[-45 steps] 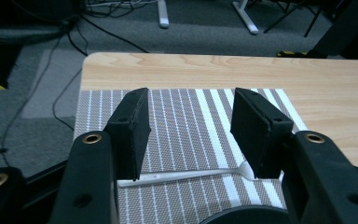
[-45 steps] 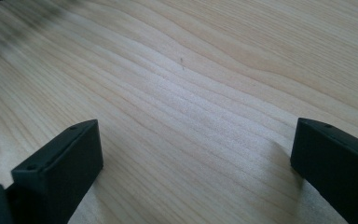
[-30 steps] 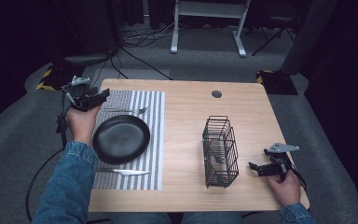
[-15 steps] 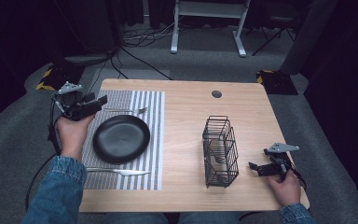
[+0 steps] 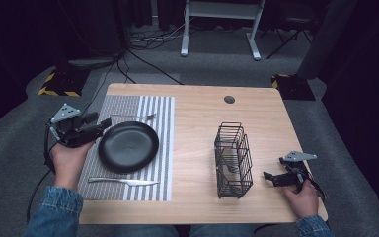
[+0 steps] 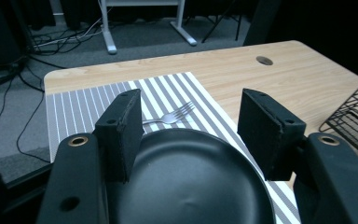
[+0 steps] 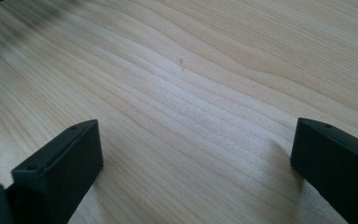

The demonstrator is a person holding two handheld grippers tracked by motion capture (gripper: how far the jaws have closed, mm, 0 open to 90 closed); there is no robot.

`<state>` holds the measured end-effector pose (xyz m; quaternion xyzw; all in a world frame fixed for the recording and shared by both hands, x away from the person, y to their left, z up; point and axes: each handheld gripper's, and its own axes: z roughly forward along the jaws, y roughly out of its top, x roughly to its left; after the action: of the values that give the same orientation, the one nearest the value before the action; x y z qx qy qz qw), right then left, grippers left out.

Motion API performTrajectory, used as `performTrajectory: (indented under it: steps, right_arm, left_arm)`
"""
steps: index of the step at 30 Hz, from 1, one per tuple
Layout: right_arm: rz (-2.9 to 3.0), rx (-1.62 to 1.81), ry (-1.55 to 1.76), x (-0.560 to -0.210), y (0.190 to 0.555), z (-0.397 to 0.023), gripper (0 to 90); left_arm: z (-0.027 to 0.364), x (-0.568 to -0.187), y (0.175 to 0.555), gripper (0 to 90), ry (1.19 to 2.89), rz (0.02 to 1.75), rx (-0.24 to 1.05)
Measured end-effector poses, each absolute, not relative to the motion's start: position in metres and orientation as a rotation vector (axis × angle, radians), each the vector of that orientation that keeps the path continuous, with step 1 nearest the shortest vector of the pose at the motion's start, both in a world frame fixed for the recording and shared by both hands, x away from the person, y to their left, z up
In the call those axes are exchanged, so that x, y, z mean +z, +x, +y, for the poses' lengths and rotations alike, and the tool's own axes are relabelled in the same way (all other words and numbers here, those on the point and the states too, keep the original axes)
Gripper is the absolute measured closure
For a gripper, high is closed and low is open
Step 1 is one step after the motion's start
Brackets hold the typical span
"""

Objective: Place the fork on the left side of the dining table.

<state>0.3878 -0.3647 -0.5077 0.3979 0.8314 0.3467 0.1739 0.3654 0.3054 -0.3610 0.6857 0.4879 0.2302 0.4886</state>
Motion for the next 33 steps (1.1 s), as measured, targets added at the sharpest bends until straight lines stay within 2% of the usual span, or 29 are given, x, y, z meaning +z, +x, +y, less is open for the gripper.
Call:
performTrajectory:
  steps: [6,13,24,29,33]
  right_arm:
    - [2.357,0.983,1.129,-0.508,0.388,-0.365,2.2]
    - [2.356,0.983,1.129,-0.508,0.388,-0.365,2.3]
    - [2.355,0.983,1.130,-0.508,0.388,-0.365,2.2]
    - [2.355,0.983,1.130,-0.508,0.388,-0.365,2.3]
    - [2.355,0.983,1.132,-0.508,0.388,-0.364,2.3]
  left_arm:
    - [0.306,-0.368,0.344,40.2,1.649,1.172,0.601]
    - [0.296,-0.380,0.319,39.7,1.705,1.126,0.622]
    - [0.281,-0.399,0.283,36.3,1.762,1.093,0.560]
    - [0.271,-0.419,0.272,33.7,1.765,1.073,0.483]
    - [0.263,-0.432,0.266,32.2,1.823,1.042,0.517]
